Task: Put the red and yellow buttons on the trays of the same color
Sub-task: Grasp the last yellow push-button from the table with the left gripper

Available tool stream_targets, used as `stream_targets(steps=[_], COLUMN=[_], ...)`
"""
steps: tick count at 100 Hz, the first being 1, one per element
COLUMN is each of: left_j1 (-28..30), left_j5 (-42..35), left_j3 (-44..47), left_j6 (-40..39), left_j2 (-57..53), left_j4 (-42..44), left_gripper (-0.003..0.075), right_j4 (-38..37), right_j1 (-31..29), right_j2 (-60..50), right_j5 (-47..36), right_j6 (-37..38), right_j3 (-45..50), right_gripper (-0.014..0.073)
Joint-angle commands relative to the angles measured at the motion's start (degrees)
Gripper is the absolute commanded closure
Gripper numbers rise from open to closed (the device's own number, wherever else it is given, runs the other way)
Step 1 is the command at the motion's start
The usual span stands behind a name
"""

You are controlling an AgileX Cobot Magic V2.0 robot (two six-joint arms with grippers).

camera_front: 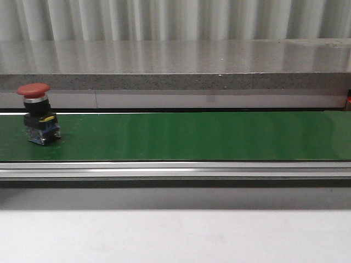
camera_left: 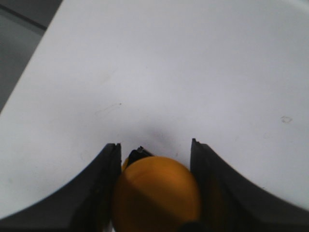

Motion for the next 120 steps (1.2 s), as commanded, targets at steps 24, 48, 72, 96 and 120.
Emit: stream_targets(steps=[24,48,72,96,120], left_j1=[-4.70,-8.53,-12.47,-13.75,-13.75], left_j5=[2.72,3.82,2.18,-1.52,-4.12], left_j3=[-1.49,3.90,12.71,18.71,21.14], left_j6=[1.69,1.82,2.92,3.03,3.27], left_j2=[-17.43,-25.13,-29.91,-30.23,-30.23], left_j4=[-0.74,-0.74,-1.52,-4.39,-4.67], left_gripper=[0.0740,0.0740,0.0740,0.0740,0.0740], right_j4=[0.50,0.50,0.50,0.50,0.50], right_j1=[0.07,0.07,0.07,0.07,0.07], right_j2=[-0.29,-0.29,-0.29,-0.29,-0.29], right_j5=[-2.96,-2.96,-2.96,-2.96,-2.96], right_j6=[-0.47,-0.47,-0.47,-0.47,-0.47], right_j3=[-1.37,-1.37,-1.37,-1.37,-1.37], right_gripper=[0.0661,0.0661,0.0661,0.0661,0.0661])
